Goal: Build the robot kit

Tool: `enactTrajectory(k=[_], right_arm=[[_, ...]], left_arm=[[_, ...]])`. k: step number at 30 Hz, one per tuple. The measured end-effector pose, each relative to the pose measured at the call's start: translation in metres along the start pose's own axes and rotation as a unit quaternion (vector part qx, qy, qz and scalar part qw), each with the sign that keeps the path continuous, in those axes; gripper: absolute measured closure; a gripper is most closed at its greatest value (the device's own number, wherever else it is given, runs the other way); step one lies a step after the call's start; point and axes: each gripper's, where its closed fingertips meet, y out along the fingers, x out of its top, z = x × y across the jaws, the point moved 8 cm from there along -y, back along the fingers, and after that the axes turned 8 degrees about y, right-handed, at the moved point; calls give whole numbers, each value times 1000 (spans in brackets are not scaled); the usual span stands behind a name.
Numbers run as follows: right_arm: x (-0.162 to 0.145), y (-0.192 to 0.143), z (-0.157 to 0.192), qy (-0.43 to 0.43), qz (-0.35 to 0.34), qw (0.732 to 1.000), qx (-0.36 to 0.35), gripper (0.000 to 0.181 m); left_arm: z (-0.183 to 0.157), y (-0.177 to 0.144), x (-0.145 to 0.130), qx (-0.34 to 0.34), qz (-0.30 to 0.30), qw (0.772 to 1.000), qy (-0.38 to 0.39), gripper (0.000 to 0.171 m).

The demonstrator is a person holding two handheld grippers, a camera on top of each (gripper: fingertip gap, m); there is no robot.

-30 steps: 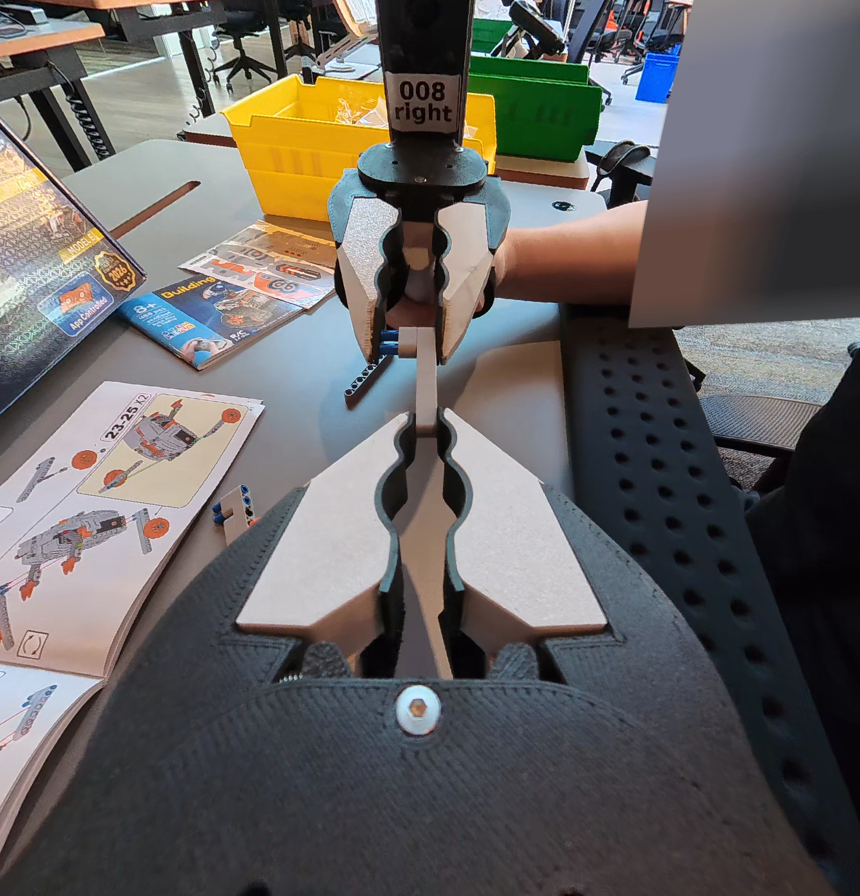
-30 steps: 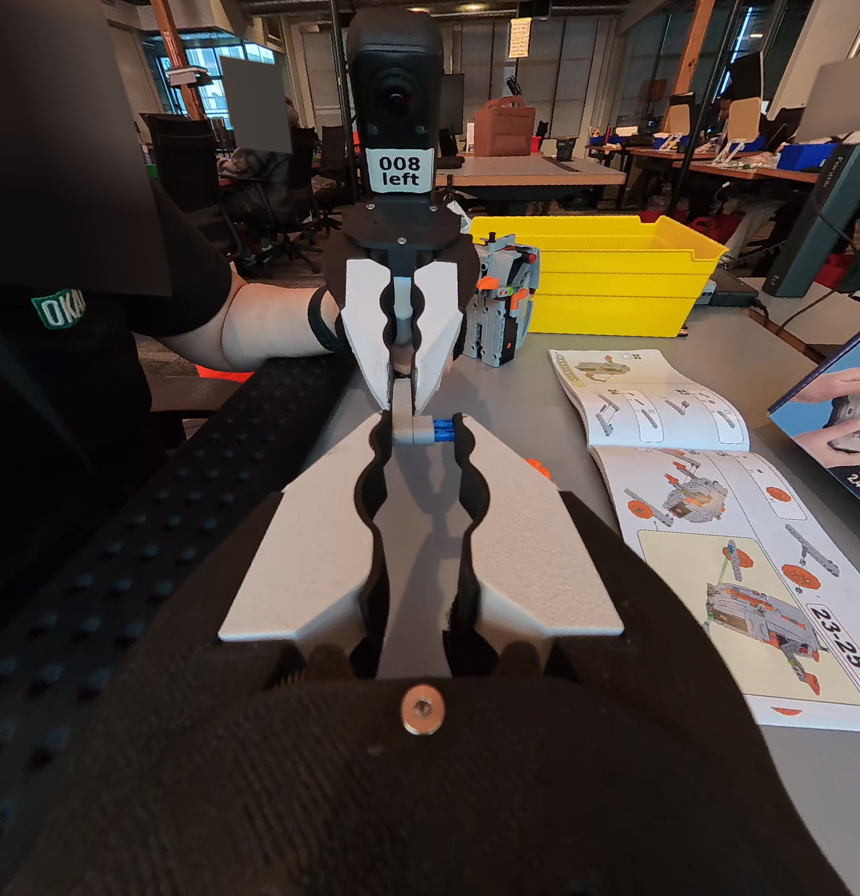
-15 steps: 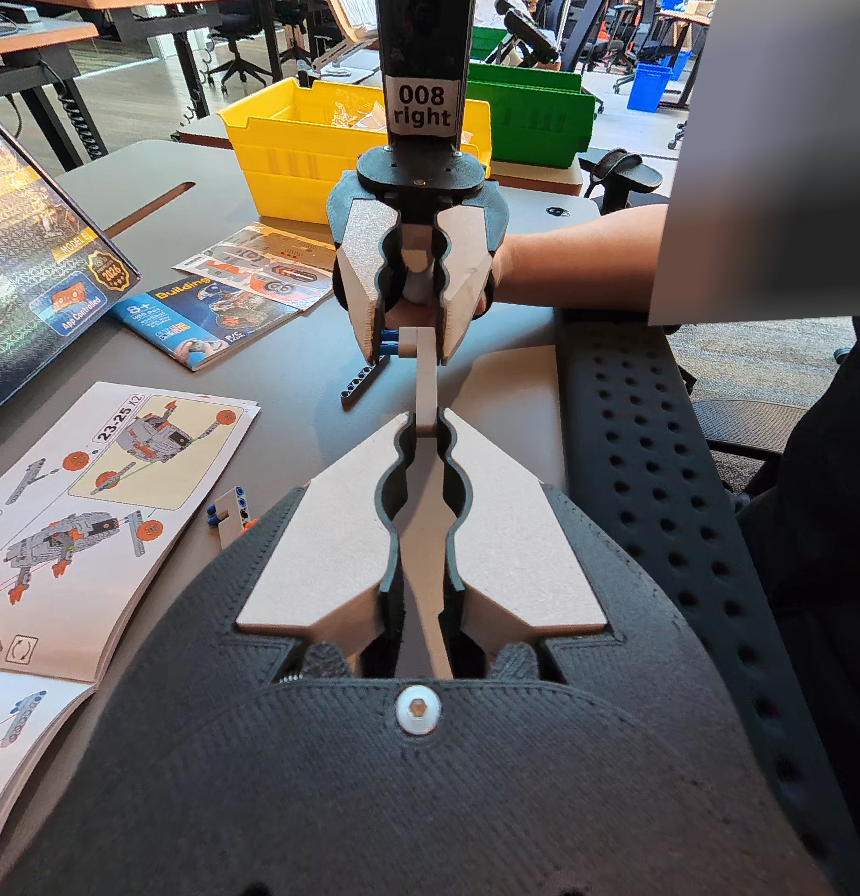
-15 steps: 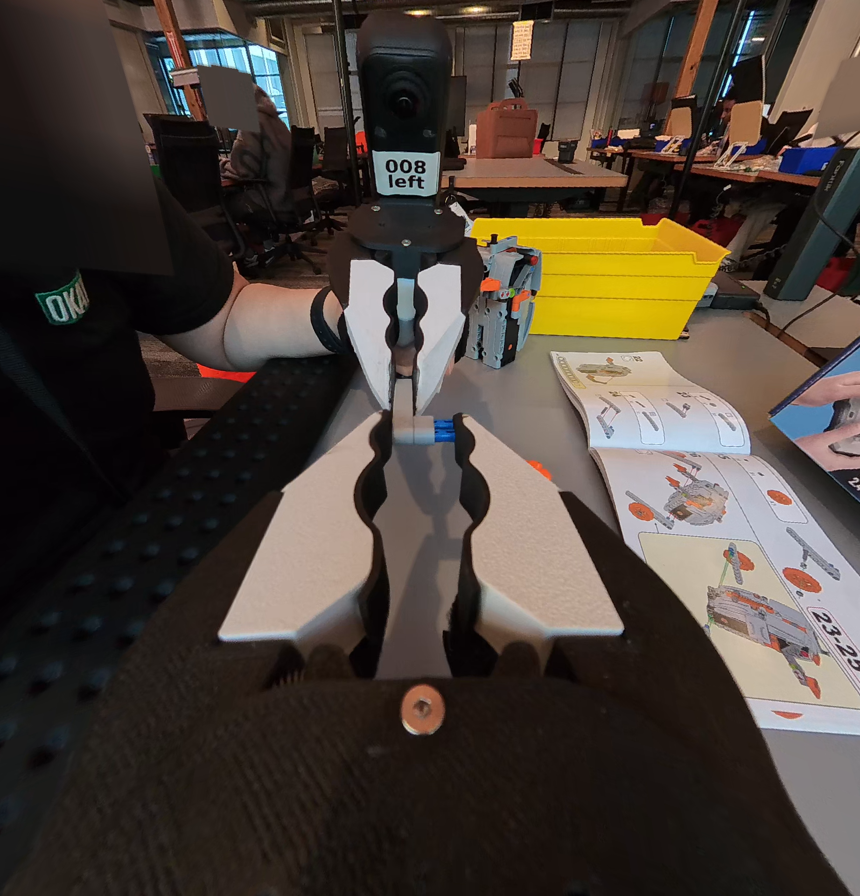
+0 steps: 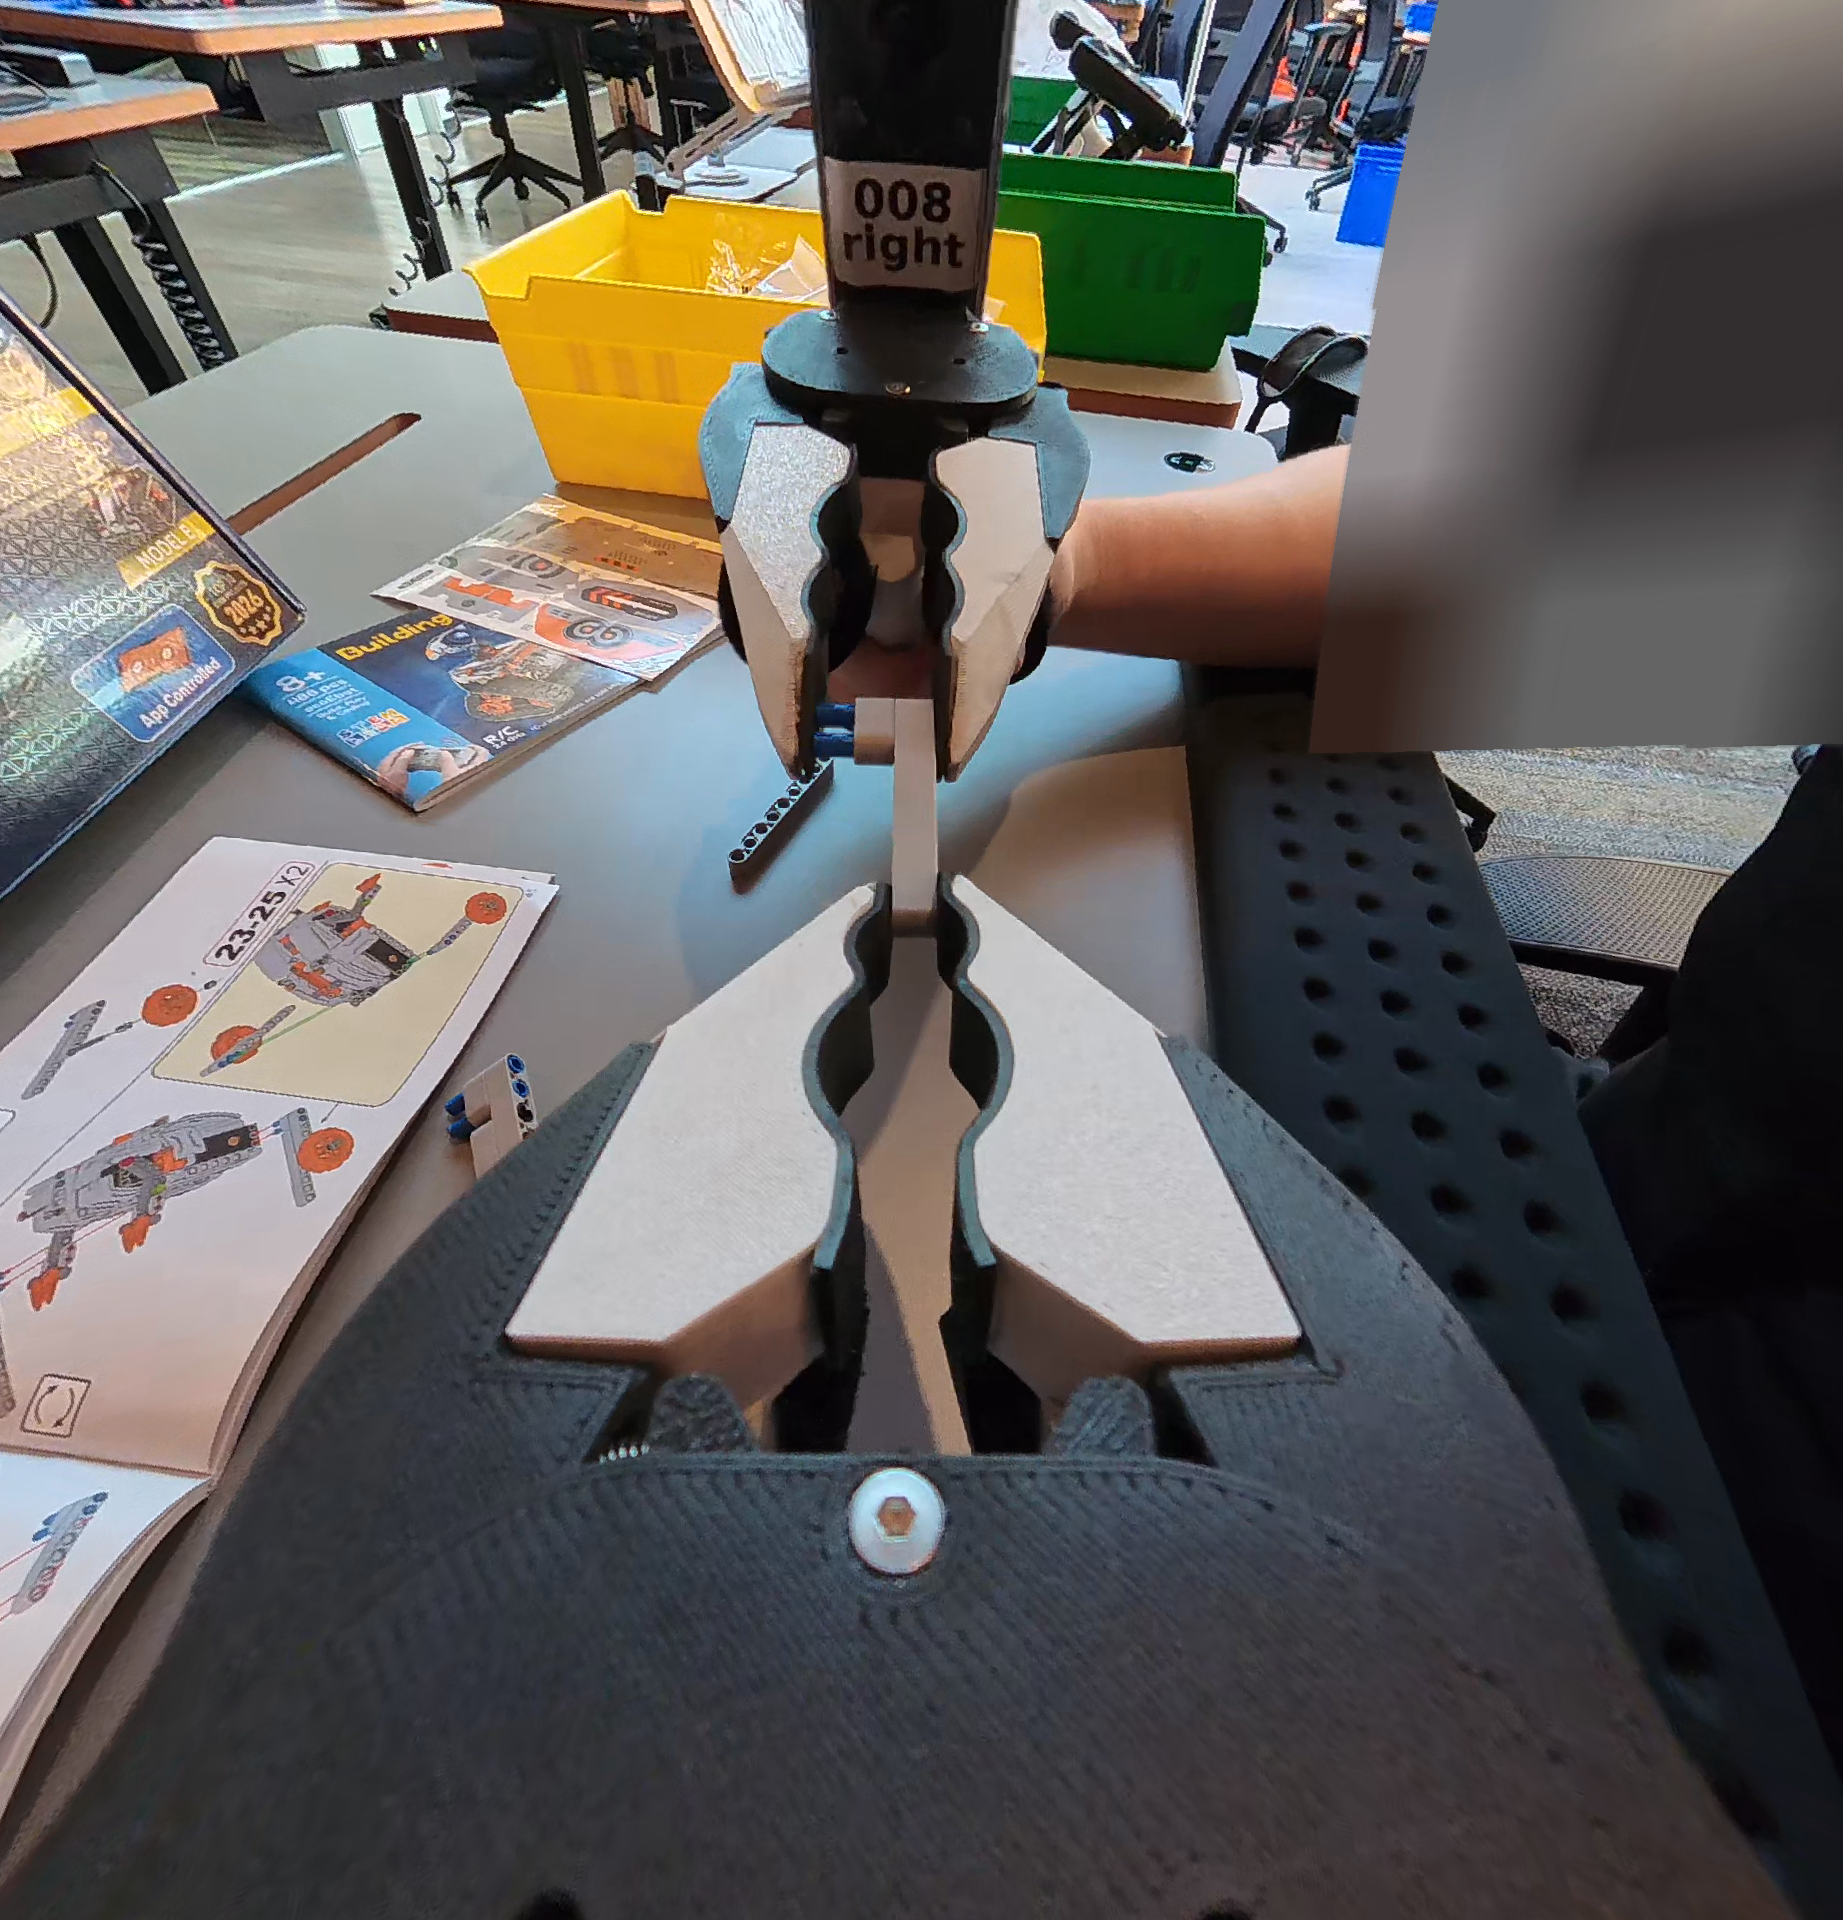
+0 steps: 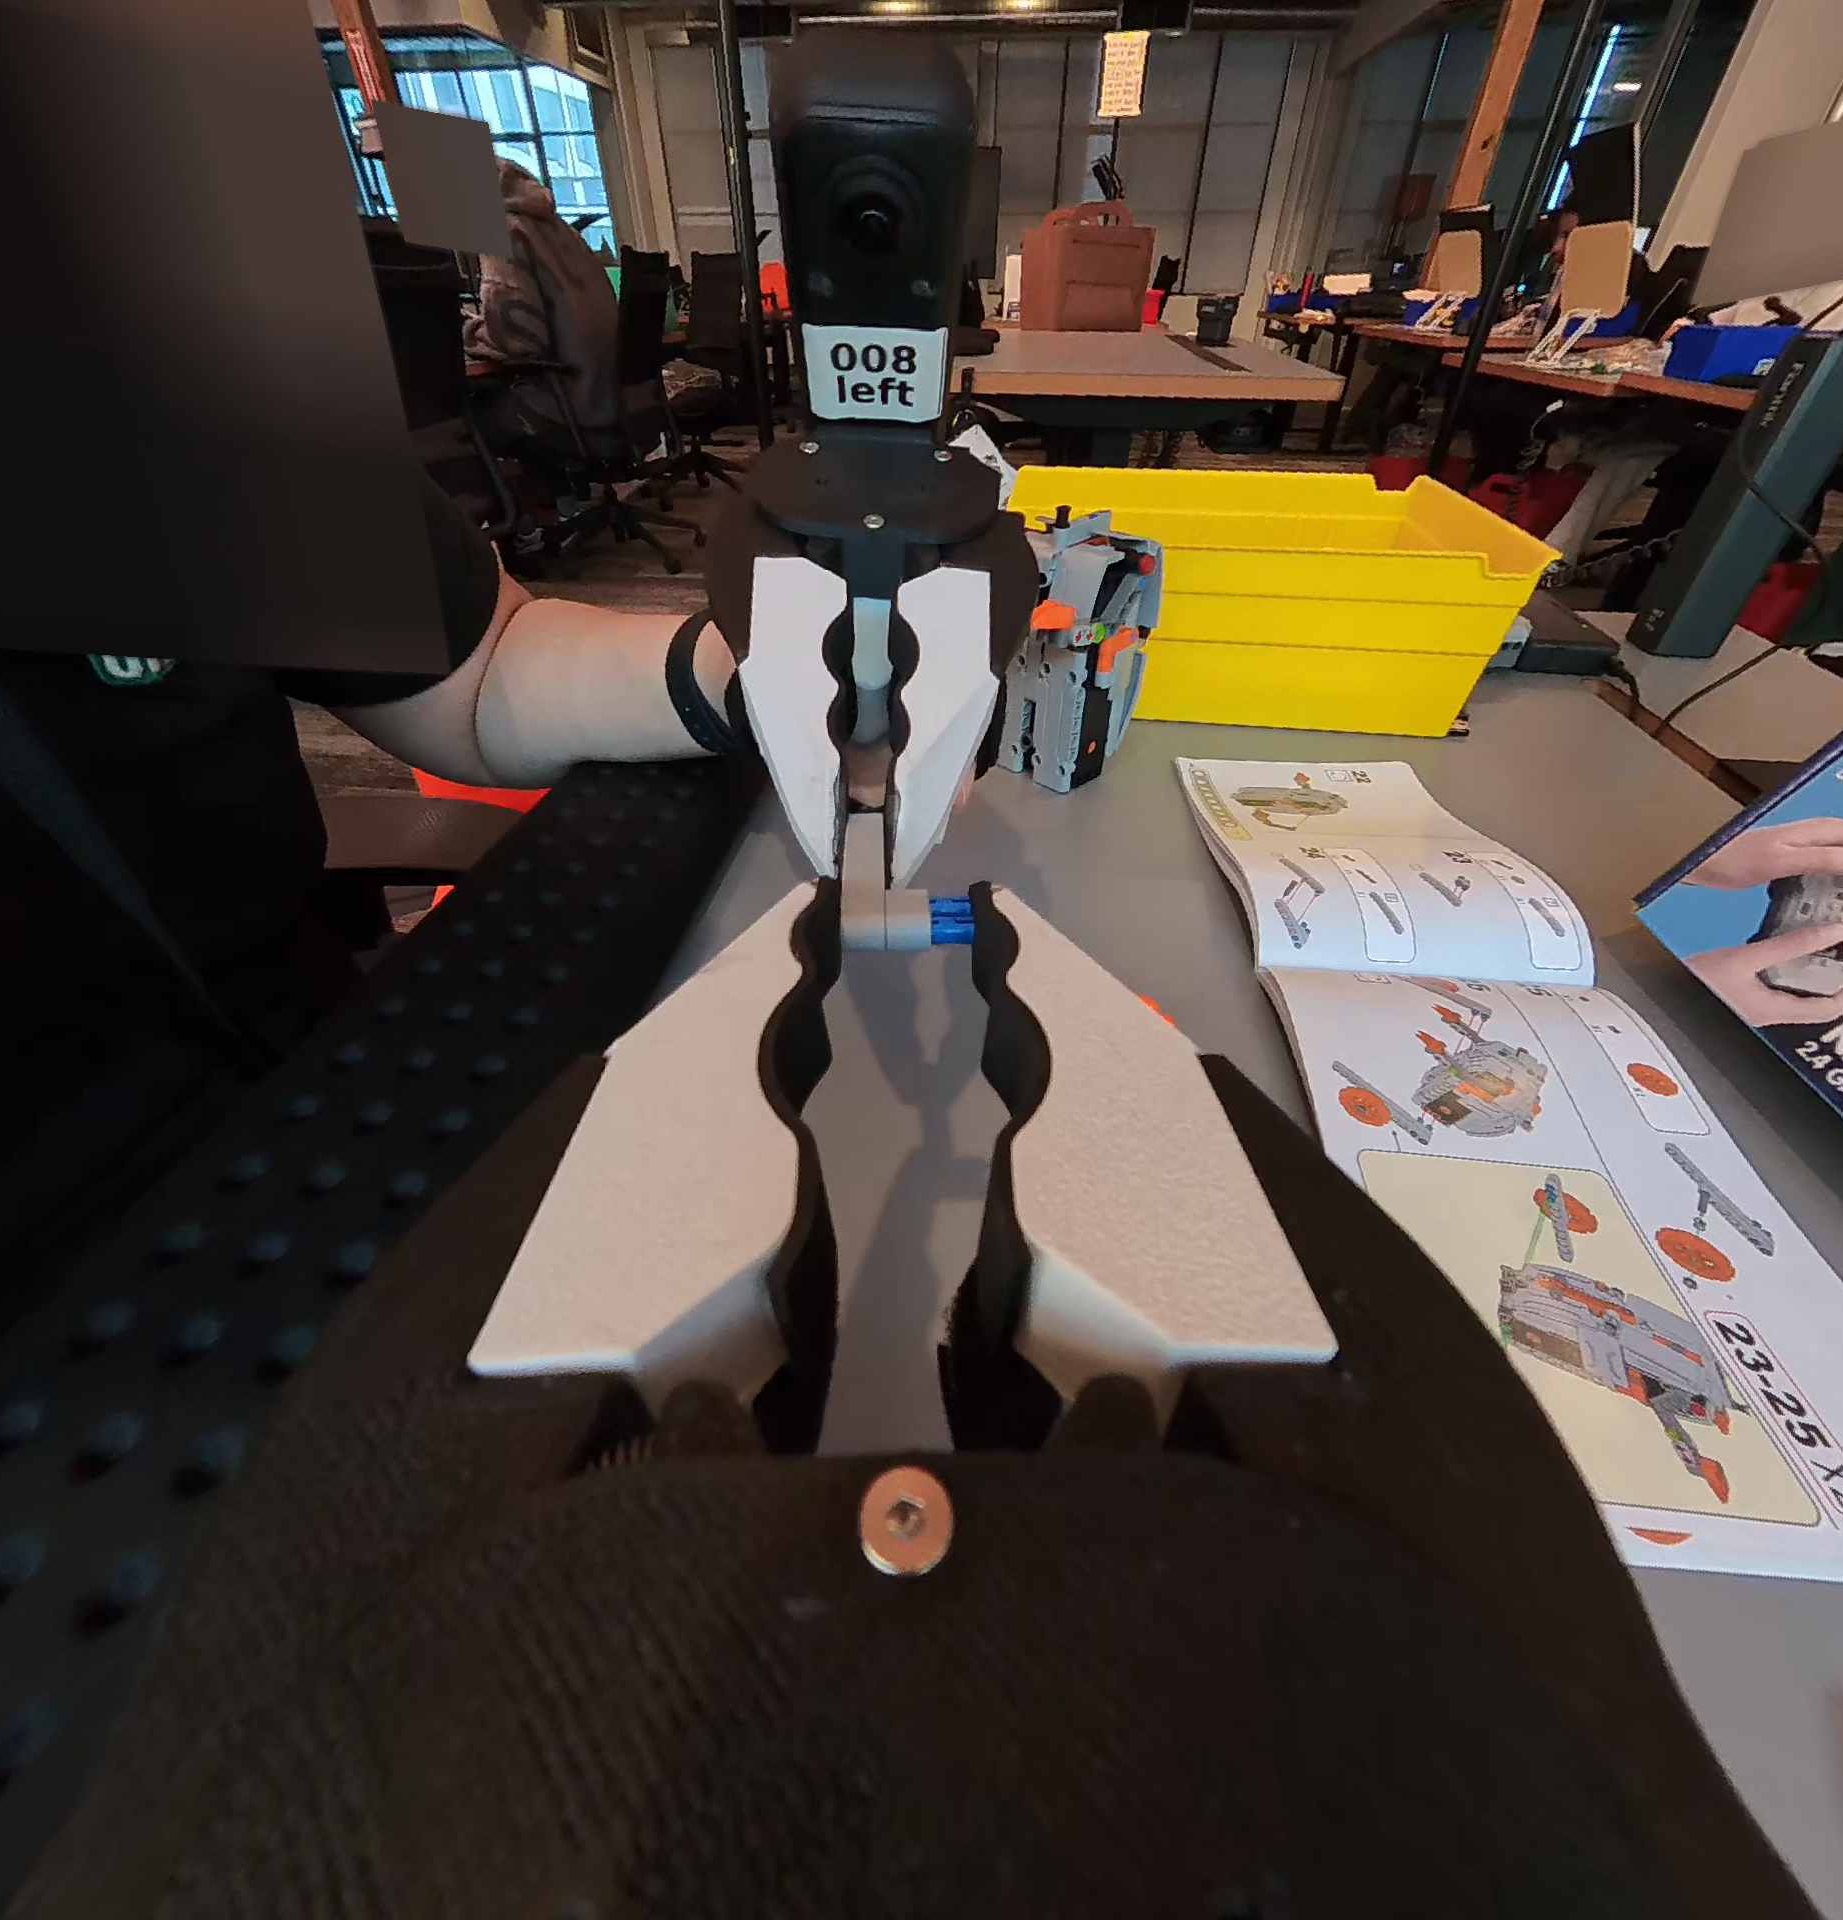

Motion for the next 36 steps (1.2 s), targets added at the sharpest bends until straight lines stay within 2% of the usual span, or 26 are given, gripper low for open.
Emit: enactTrajectory(k=[5, 7, 11, 28, 36], right_arm=[[-4, -1, -3, 10, 8, 1000, 1, 157], [-4, -1, -3, 2, 6, 1000, -7, 149], [-6, 0, -3, 0, 14, 1000, -7, 156], [-4, 0, 0, -15, 24, 1000, -13, 157], [-6, 1, -3, 22, 2, 1000, 11, 157]], left_arm=[[0, 3, -3, 5, 13, 1000, 2, 165], [1, 4, -3, 5, 14, 1000, 1, 165], [1, 3, -3, 5, 11, 1000, -2, 166], [0, 2, -2, 3, 10, 1000, 5, 165], [0, 2, -2, 4, 13, 1000, 5, 165]])
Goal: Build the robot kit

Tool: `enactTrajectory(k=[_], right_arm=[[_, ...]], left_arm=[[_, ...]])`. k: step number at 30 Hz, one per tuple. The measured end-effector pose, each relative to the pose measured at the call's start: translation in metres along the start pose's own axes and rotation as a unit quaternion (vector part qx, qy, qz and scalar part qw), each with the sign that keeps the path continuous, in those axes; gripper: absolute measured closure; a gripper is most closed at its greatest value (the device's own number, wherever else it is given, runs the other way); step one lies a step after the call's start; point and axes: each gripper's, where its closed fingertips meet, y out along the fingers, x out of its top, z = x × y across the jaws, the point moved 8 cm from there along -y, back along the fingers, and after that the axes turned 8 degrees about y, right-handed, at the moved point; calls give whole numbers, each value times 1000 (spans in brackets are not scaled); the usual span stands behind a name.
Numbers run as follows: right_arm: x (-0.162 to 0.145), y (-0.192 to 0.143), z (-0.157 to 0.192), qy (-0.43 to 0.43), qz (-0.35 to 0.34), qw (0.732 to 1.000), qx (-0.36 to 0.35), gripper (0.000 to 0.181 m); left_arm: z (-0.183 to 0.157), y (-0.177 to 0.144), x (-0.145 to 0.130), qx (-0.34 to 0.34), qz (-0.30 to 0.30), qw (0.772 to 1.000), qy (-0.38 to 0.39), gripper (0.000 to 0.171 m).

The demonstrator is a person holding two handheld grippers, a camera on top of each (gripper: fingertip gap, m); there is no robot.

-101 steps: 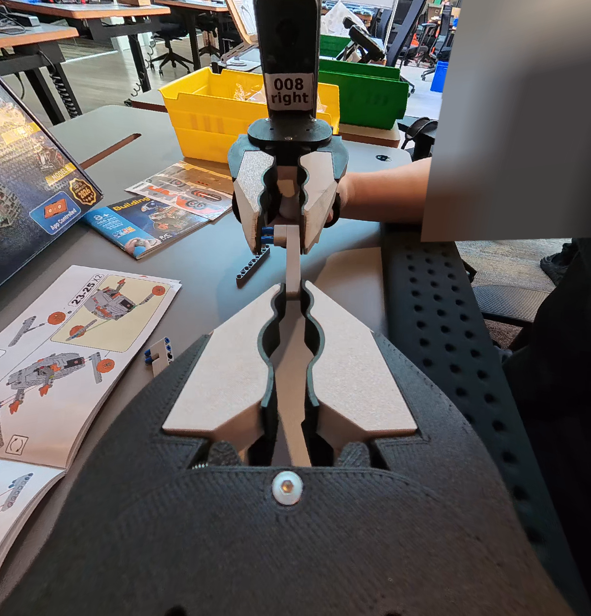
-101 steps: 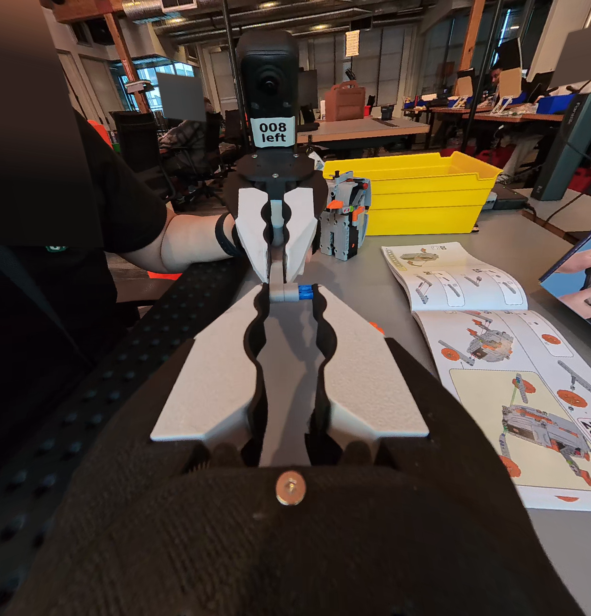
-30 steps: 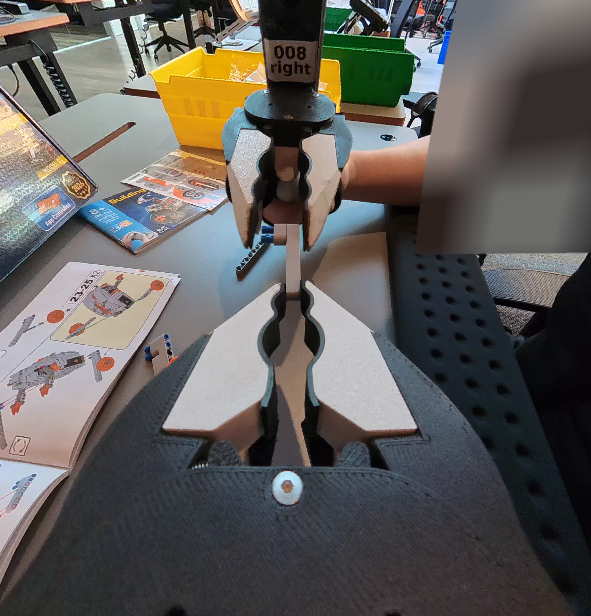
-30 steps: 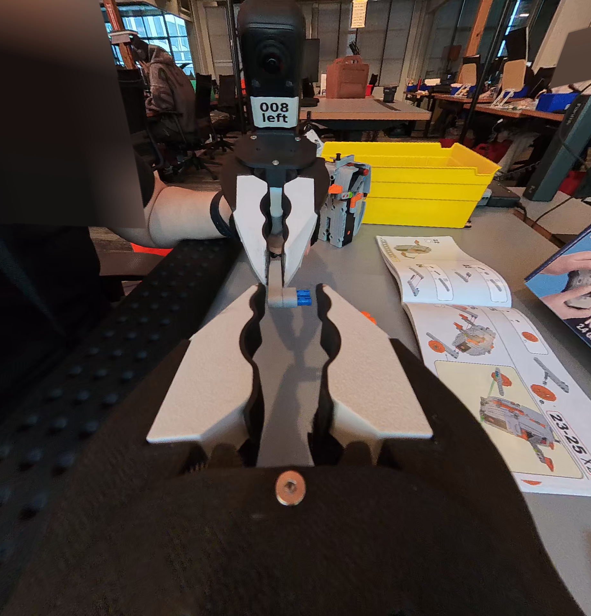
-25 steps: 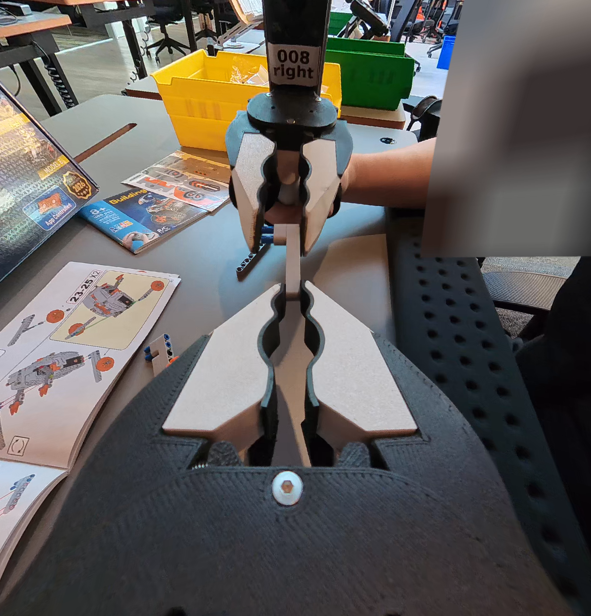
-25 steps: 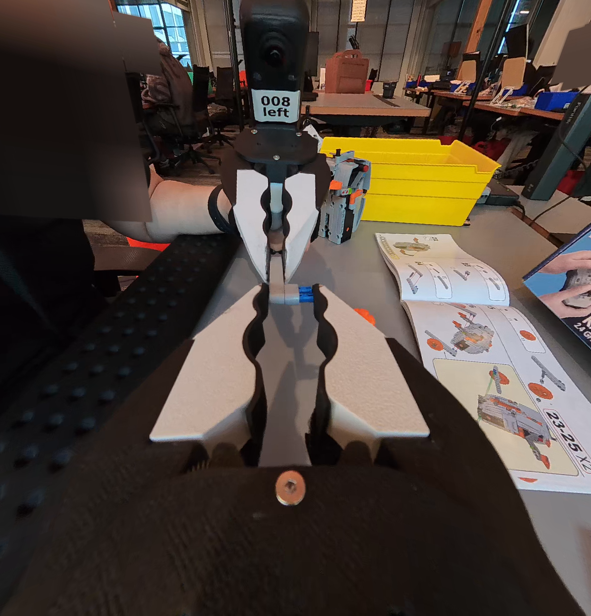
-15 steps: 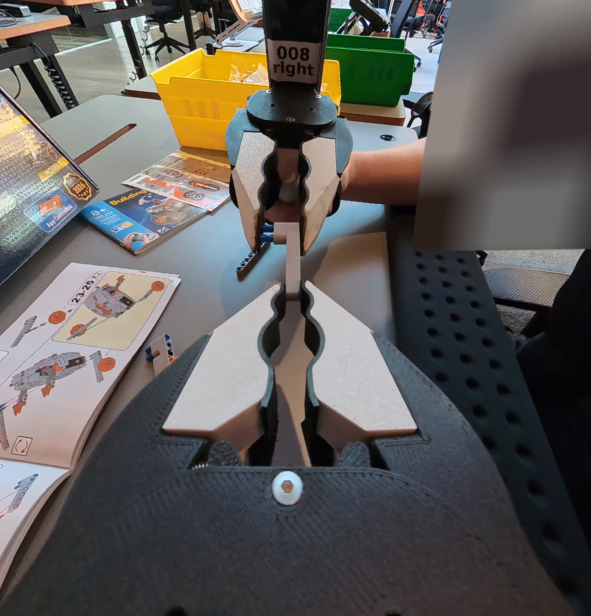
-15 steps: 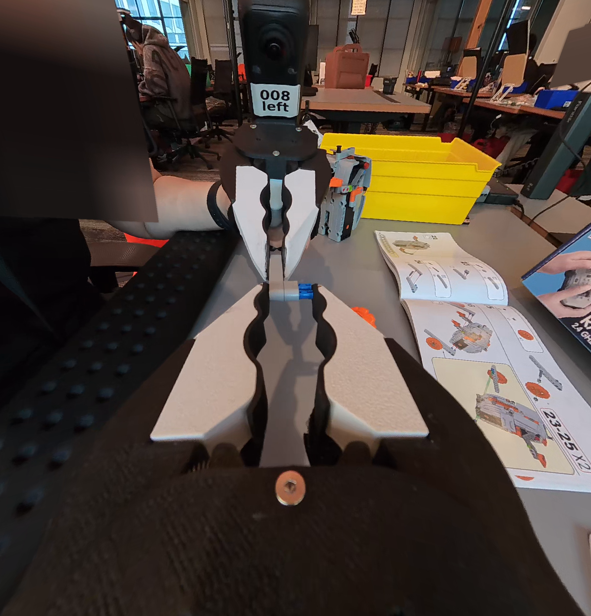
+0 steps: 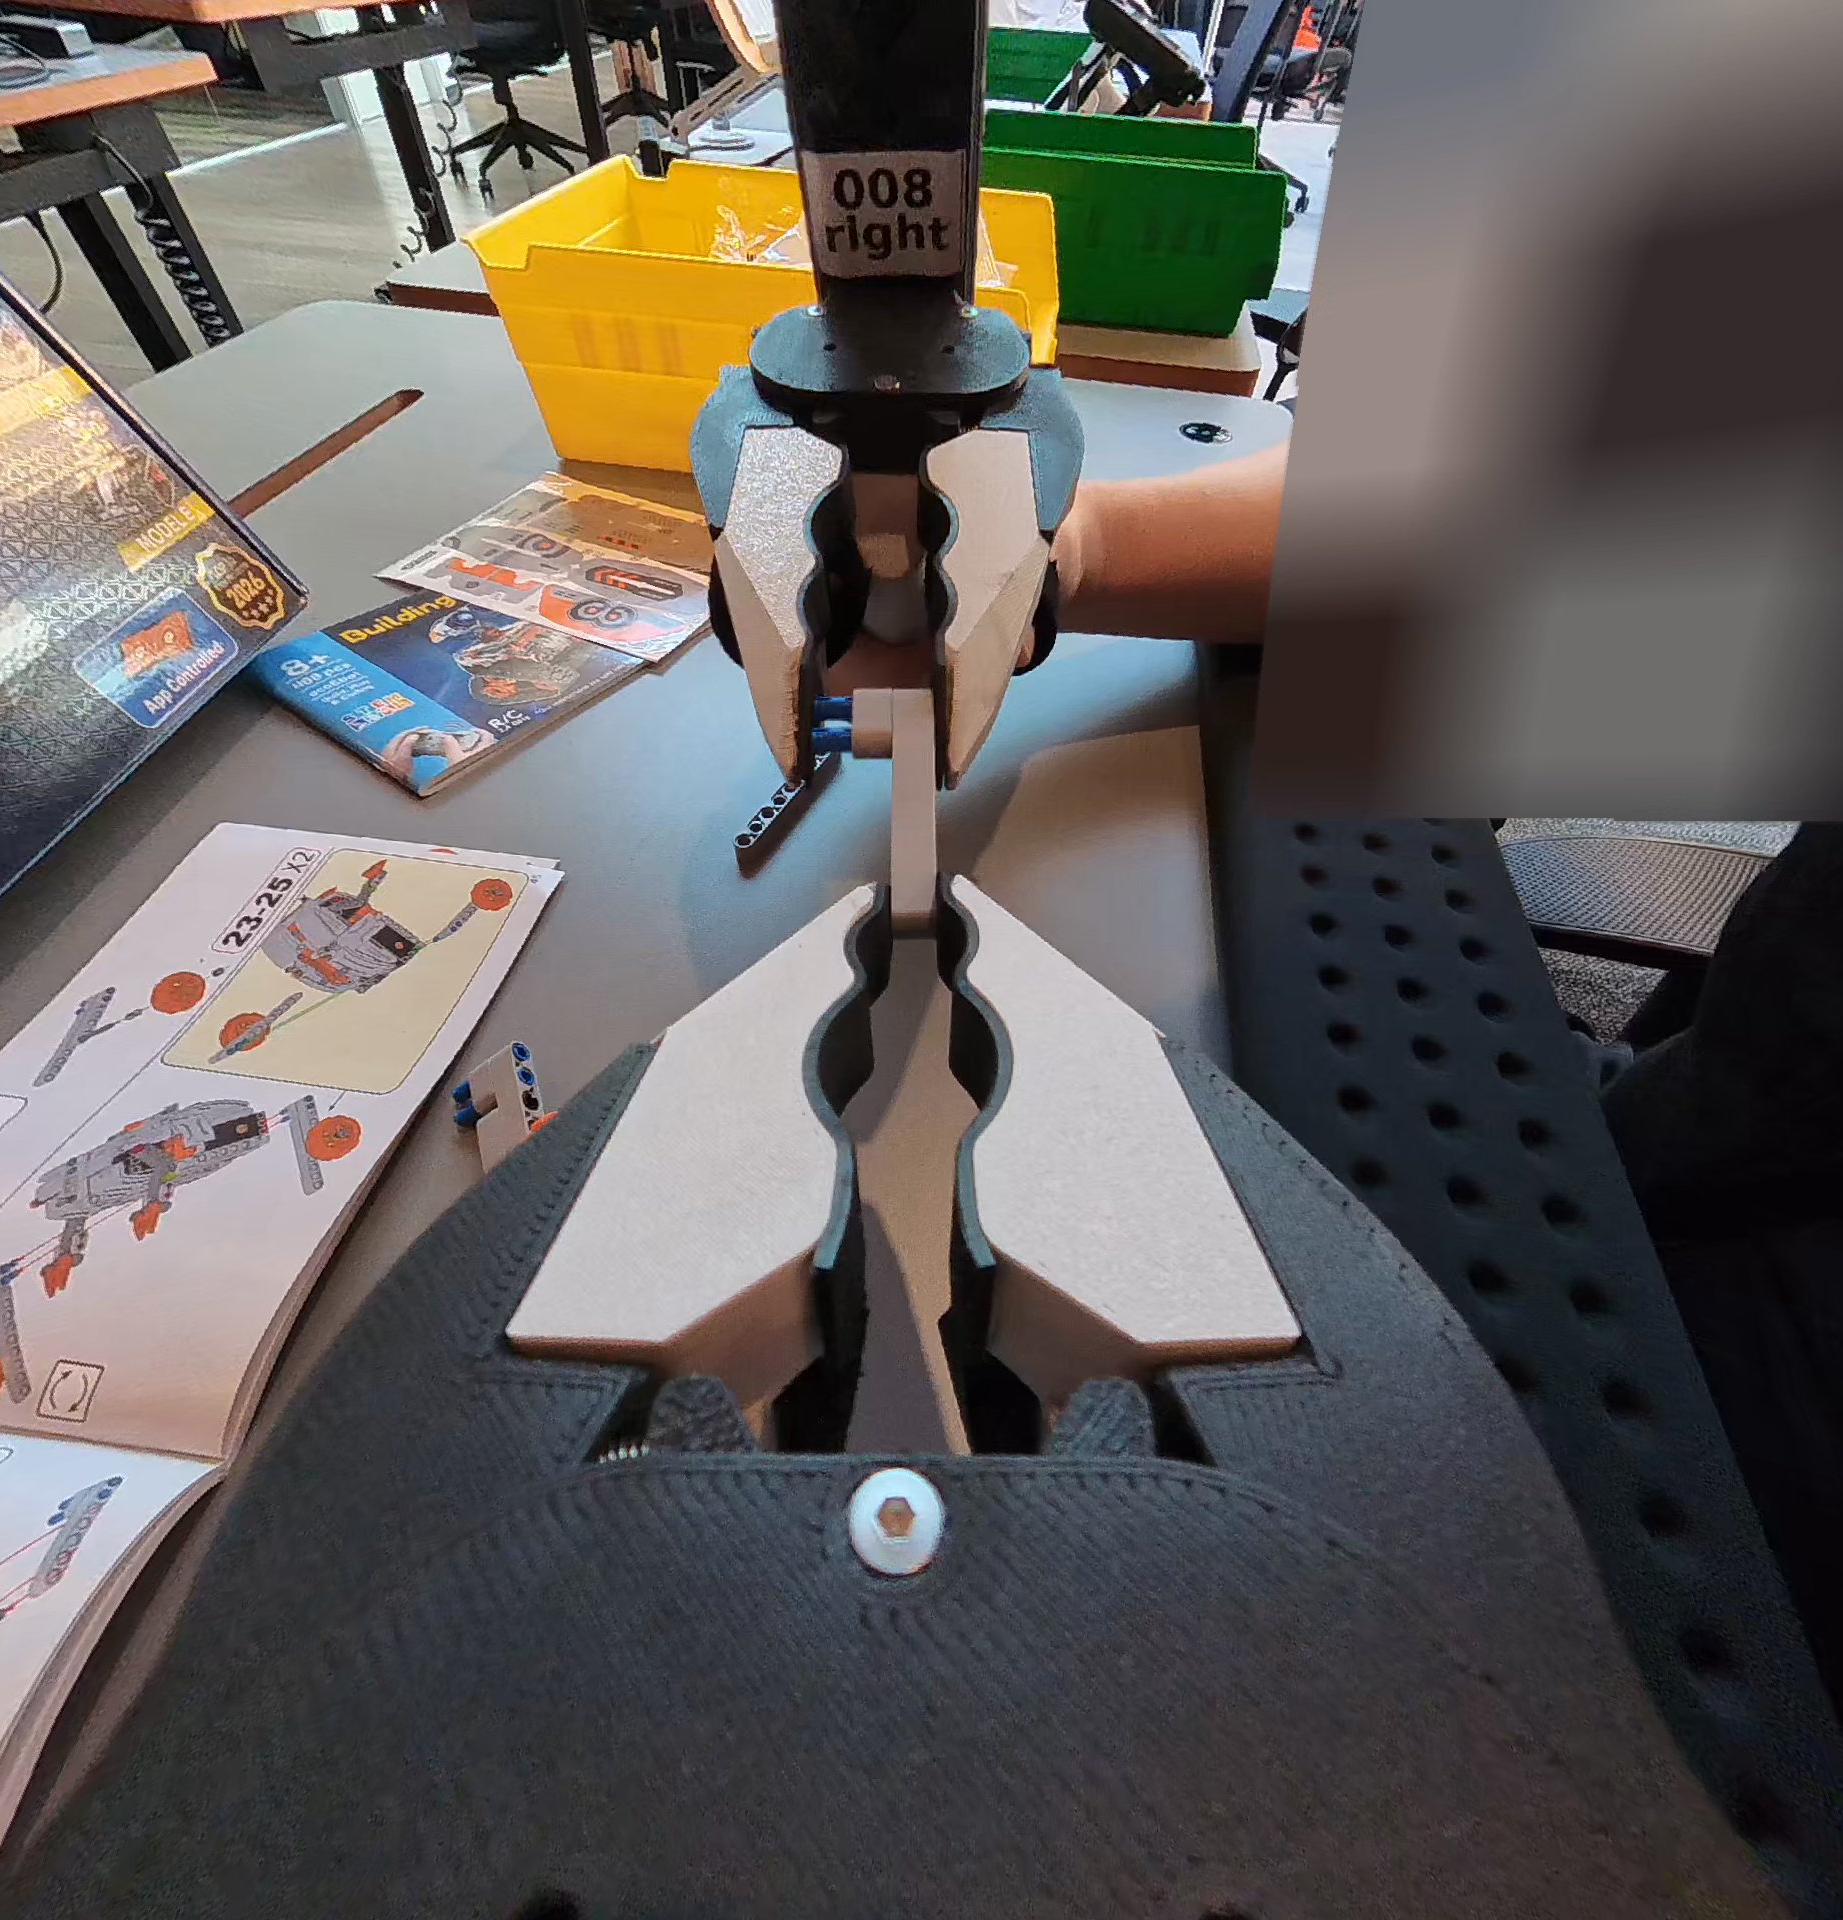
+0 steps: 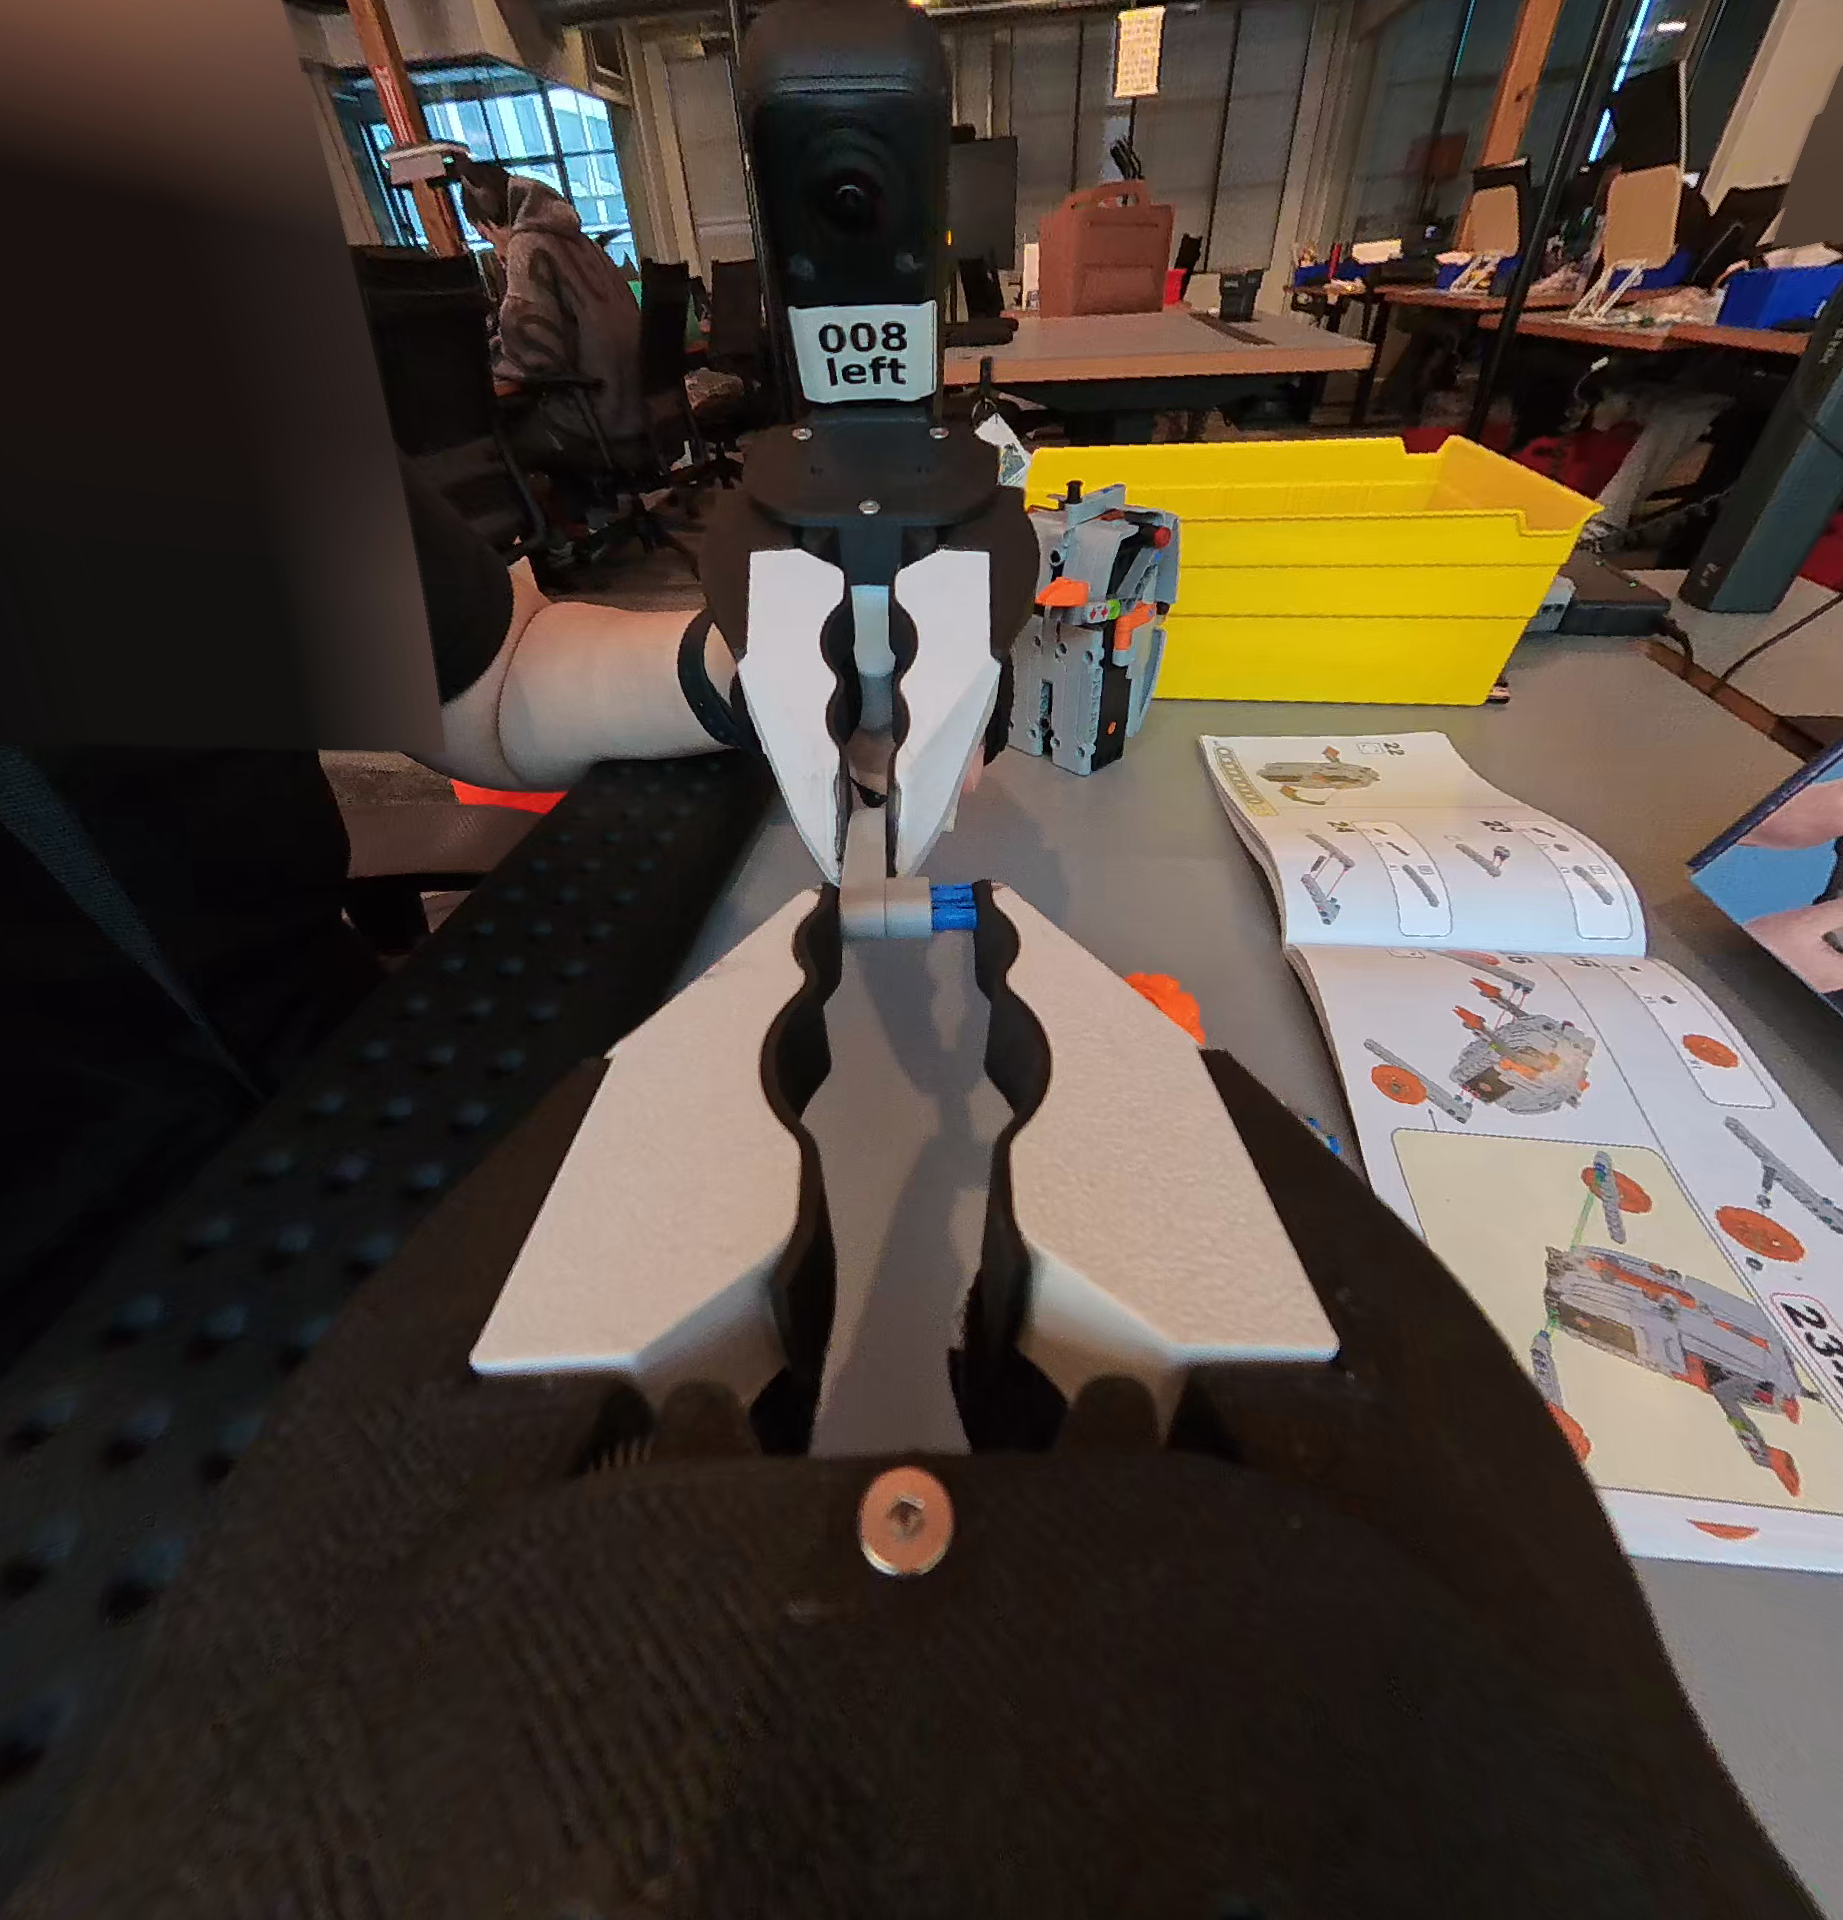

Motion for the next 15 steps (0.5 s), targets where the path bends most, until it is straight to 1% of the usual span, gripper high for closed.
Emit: enactTrajectory(k=[6, 12, 15], right_arm=[[-1, 3, 2, -7, -3, 1000, 2, 155], [0, 3, 3, -11, -15, 1000, 2, 157], [1, 3, 4, -25, -8, 1000, -5, 157]], left_arm=[[-1, 0, 1, -1, -1, 1000, 5, 166], [-1, 0, 1, -6, -6, 1000, 2, 165], [-1, 0, 1, -6, -7, 1000, 0, 165]])
